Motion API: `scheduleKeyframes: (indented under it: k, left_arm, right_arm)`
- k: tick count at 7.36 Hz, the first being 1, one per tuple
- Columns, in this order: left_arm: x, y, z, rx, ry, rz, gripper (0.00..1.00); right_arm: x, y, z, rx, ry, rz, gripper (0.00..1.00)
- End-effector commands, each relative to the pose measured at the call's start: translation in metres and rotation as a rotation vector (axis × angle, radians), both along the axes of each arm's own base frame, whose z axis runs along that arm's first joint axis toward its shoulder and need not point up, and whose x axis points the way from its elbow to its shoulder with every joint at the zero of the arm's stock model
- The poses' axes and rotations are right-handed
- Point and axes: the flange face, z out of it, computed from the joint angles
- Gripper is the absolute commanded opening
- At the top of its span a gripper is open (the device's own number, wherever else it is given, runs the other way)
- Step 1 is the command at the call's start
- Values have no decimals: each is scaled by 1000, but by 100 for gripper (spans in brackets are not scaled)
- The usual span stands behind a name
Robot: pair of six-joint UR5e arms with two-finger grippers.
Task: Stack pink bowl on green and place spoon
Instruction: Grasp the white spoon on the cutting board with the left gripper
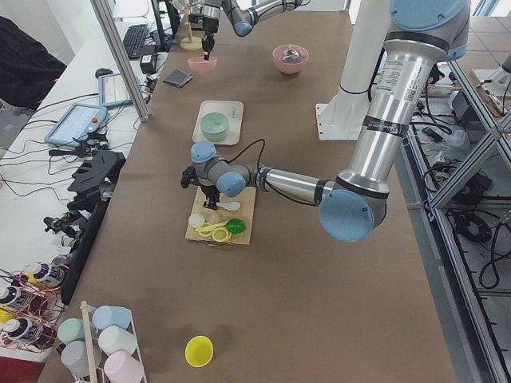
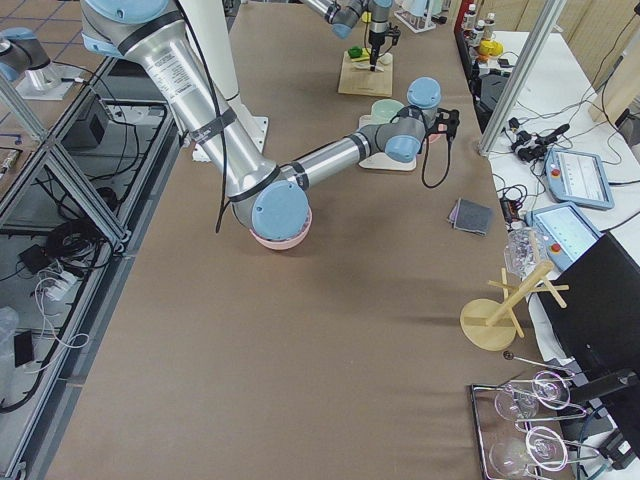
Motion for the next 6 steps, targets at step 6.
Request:
scheduleKeyframes:
  k: [6]
  left_arm:
    - [-30,1,-82,16,65,-15,0]
  right_arm:
    - [10,7,-26,15,-36,11,0]
